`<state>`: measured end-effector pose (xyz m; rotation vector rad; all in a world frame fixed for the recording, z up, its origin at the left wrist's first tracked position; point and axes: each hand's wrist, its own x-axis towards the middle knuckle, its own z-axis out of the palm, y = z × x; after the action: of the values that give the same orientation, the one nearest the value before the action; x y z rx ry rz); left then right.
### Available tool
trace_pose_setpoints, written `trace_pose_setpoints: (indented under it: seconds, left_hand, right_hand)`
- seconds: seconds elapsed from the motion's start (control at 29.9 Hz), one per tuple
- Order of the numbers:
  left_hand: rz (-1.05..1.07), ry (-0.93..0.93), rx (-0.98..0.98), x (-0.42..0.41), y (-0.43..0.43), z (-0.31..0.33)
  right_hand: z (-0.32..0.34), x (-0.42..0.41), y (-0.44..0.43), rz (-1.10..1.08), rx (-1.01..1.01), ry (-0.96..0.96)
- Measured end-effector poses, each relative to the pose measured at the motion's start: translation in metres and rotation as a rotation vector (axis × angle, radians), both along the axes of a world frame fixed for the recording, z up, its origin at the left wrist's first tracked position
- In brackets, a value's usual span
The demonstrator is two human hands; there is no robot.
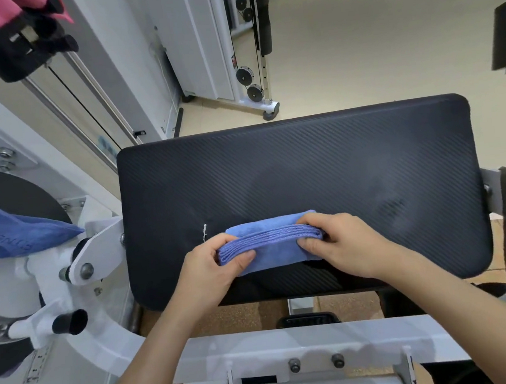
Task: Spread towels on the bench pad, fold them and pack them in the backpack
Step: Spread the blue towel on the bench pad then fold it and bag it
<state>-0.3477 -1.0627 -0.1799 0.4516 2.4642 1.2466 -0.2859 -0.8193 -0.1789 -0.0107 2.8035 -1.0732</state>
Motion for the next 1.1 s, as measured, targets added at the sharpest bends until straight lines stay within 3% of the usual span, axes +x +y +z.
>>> trace_pose_setpoints:
  seconds: [0.2,0.4,0.67,0.77,0.9,1.0,1.1]
  left_hand:
    - [0.103,0.183,-0.115,0.004,0.013,-0.011]
    - [0.147,0.411,-0.252,0.005,0.021,-0.016]
    - [0.158,0.462,-0.294,-0.015,0.03,-0.011]
    - [0.14,0.715,-0.453,-0.021,0.032,-0.006]
    - [-0.122,1.171,-0.359,-0.019,0.042,0.002]
    - [-0.38,1.083,-0.531,-0.006,0.036,-0.018]
    - [-0.343,1.025,-0.681,-0.014,0.025,-0.031]
  right_hand:
    - [-0.008,-0.001,-0.006,-0.201,-0.146,0.06]
    - [-0.013,-0.006,-0.01,-0.276,-0.071,0.138]
    - [-0.009,-0.023,-0.015,-0.381,-0.009,0.088]
    - [-0.006,-0.03,-0.014,-0.43,-0.031,0.036]
    - [-0.001,-0.04,-0.007,-0.465,-0.092,-0.051]
    - [0.001,-0.04,-0.006,-0.433,-0.08,-0.057]
    - [-0.005,-0.037,-0.012,-0.378,-0.021,0.097]
